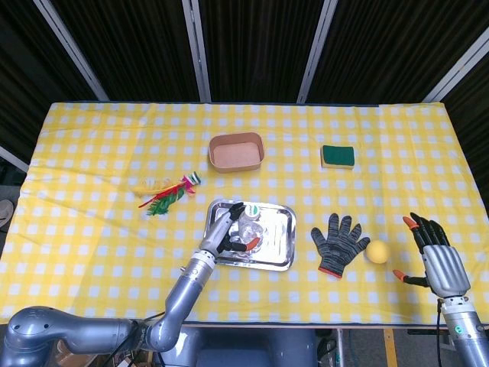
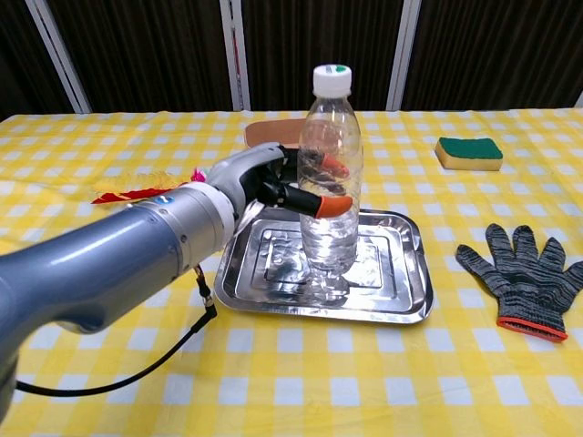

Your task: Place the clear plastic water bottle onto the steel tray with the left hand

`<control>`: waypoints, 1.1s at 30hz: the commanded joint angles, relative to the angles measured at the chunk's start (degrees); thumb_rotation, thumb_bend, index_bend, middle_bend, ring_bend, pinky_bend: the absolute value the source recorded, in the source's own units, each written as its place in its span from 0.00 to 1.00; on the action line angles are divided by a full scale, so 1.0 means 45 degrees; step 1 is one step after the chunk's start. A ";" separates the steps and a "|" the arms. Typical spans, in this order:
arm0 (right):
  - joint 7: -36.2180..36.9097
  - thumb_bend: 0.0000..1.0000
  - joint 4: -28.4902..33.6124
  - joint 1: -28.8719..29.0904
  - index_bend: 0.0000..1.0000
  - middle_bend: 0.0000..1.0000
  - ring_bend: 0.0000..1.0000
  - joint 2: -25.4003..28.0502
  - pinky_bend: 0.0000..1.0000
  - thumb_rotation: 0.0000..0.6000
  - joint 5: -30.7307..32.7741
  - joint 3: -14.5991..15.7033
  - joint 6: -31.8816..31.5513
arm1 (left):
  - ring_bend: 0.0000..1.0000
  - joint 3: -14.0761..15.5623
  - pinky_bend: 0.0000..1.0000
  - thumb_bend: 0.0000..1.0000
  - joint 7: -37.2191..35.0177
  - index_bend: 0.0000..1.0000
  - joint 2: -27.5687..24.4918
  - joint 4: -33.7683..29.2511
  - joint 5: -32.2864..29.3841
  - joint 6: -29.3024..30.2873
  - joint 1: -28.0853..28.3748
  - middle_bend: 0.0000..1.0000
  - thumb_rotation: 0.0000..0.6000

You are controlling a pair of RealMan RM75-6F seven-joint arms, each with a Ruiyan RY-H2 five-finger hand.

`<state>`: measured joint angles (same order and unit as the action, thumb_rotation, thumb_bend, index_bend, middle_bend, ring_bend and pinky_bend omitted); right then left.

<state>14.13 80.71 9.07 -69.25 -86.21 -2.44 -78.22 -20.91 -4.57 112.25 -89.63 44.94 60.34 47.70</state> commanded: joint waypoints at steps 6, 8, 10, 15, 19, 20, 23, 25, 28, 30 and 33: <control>0.0192 0.05 -0.0034 -0.0004 0.05 0.00 0.00 0.0012 0.00 1.00 -0.0105 0.0044 -0.0025 | 0.01 0.0145 0.00 0.46 -0.0454 0.53 0.1260 0.1668 0.0882 0.0055 -0.0060 0.53 1.00; 0.0135 0.05 -0.0041 0.0018 0.05 0.00 0.00 -0.0017 0.00 1.00 -0.0131 0.0067 0.0015 | 0.01 0.0181 0.00 0.45 -0.0483 0.53 0.1416 0.1886 0.1022 0.0059 -0.0108 0.52 1.00; 0.0119 0.05 -0.0036 0.0026 0.05 0.00 0.00 -0.0039 0.00 1.00 -0.0150 0.0073 0.0014 | 0.01 0.0216 0.00 0.41 -0.0455 0.48 0.1511 0.2050 0.1112 0.0017 -0.0126 0.47 1.00; 0.0193 0.05 -0.0026 0.0007 0.05 0.00 0.00 -0.0009 0.00 1.00 -0.0091 0.0029 -0.0027 | 0.00 0.0478 0.00 0.20 -0.0169 0.17 0.1551 0.2313 0.1321 -0.0366 -0.0172 0.15 1.00; 0.0226 0.05 -0.0004 -0.0001 0.05 0.00 0.00 0.0020 0.00 1.00 -0.0078 0.0022 -0.0035 | 0.00 0.0701 0.00 0.15 -0.0164 0.01 0.1151 0.2006 0.1806 -0.0805 -0.0281 0.04 1.00; 0.0224 0.05 0.0003 0.0002 0.05 0.00 0.00 0.0022 0.00 1.00 -0.0083 0.0028 -0.0026 | 0.00 0.0753 0.00 0.14 -0.0127 0.00 0.1035 0.1851 0.1879 -0.0849 -0.0334 0.03 1.00; 0.0175 0.05 0.0025 0.0010 0.05 0.00 0.00 0.0013 0.00 1.00 -0.0107 0.0049 -0.0009 | 0.00 0.0818 0.00 0.12 -0.0015 0.00 0.0649 0.1321 0.2147 -0.0783 -0.0510 0.01 1.00; 0.0132 0.05 0.0046 0.0013 0.05 0.00 0.00 0.0001 0.00 1.00 -0.0119 0.0059 -0.0006 | 0.00 0.0897 0.00 0.11 0.0245 0.00 0.0334 0.0930 0.2282 -0.0581 -0.0674 0.00 1.00; 0.0037 0.05 0.0100 0.0025 0.05 0.00 0.00 -0.0023 0.00 1.00 -0.0132 0.0081 0.0024 | 0.00 0.0846 0.00 0.11 0.0190 0.00 -0.0391 -0.0101 0.2370 -0.0343 -0.1084 0.00 1.00; 0.0006 0.05 0.0133 0.0024 0.05 0.00 0.00 -0.0024 0.00 1.00 -0.0131 0.0094 0.0040 | 0.00 0.0884 0.00 0.11 0.0094 0.00 -0.1029 -0.0921 0.2508 -0.0214 -0.1402 0.00 1.00; -0.0010 0.05 0.0180 0.0019 0.05 0.00 0.00 -0.0006 0.00 1.00 -0.0121 0.0098 0.0044 | 0.00 0.1318 0.00 0.11 0.0121 0.00 -0.2978 -0.2808 0.3199 0.0266 -0.2273 0.00 1.00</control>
<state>14.09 81.52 9.16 -69.29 -86.76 -2.00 -78.02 -16.58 -4.05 106.38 -94.97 56.65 59.26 41.35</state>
